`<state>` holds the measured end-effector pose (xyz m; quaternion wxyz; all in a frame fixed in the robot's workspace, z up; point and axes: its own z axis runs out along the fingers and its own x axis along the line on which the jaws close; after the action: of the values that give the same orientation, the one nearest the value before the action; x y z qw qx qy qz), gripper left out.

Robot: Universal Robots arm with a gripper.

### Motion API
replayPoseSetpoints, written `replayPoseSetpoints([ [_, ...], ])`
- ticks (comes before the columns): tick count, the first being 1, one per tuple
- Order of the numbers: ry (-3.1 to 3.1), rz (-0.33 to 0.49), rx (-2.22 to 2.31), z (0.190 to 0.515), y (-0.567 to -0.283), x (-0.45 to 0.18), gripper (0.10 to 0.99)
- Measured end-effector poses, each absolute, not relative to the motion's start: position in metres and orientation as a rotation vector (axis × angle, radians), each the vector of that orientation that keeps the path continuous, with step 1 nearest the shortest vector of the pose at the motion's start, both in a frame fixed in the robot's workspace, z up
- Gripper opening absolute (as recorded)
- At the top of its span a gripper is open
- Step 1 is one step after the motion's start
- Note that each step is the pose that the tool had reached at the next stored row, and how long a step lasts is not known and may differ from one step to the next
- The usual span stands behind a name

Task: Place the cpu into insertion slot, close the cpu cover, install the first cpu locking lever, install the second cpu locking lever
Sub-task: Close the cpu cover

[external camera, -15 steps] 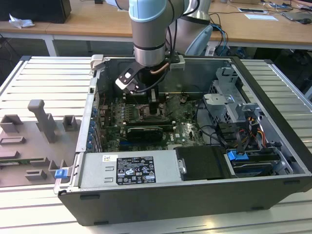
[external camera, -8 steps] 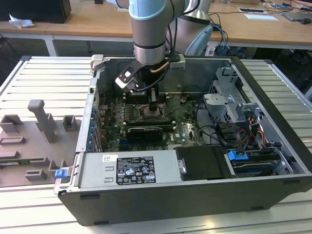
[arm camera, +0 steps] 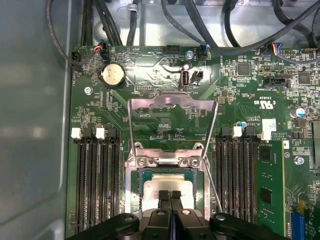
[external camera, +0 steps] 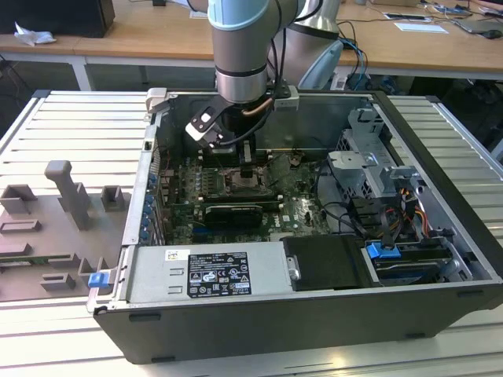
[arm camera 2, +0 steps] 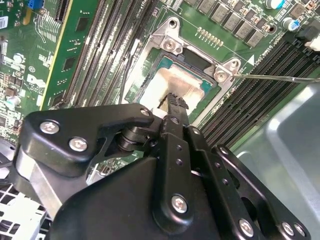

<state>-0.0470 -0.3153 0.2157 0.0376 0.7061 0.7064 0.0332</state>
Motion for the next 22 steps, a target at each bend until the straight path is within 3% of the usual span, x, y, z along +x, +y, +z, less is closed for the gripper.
replayPoseSetpoints([
  [22, 2.146, 0.101, 2.187, 0.2186, -0.3152, -0.047, 0.106],
])
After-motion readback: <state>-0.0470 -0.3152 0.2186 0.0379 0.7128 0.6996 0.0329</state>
